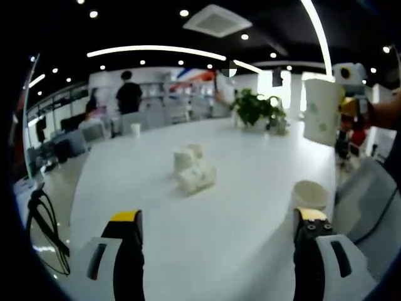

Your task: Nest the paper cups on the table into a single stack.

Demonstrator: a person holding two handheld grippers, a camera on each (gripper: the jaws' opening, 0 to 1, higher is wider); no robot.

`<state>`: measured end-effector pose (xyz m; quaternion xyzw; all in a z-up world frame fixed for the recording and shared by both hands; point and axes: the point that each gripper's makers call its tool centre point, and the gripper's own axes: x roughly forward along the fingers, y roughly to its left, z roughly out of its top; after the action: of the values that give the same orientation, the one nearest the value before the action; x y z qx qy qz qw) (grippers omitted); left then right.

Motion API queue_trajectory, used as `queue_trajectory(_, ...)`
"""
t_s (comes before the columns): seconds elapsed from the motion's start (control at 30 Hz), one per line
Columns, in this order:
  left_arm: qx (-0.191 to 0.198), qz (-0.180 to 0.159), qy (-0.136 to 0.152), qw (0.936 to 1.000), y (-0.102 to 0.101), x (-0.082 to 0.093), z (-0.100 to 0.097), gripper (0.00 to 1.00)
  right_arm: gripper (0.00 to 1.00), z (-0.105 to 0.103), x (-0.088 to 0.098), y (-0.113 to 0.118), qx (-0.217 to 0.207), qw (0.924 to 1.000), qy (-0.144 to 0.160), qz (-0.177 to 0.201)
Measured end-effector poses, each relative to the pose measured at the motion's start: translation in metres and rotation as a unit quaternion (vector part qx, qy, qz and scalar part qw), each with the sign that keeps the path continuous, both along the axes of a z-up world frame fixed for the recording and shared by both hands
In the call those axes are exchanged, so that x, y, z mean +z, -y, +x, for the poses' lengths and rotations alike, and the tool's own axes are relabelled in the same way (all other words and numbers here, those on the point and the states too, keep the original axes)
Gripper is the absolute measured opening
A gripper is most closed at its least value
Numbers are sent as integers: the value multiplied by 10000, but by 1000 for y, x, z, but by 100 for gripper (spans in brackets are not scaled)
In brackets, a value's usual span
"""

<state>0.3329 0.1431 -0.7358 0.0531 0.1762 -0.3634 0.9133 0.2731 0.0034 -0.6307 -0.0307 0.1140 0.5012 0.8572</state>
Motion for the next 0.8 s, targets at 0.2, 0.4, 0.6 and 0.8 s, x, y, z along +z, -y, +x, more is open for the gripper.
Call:
queue_trajectory(0.2,-10,18,2,10000,1,0,2,98,36,-2,0,-3,54,10000,32,-9)
queue_trajectory(0.4,9,17,1,10000,0,0,3,98,36,-5,-13,-4,53,9998,169,-76)
queue_trajectory(0.6,10,11,11,10000,0,1,2,98,35,-7,-22,-4,24,9993,374,95)
queue_trajectory(0.8,38,-23,37,10000,-1,3,4,98,36,-6,-31,-2,-59,9992,373,162)
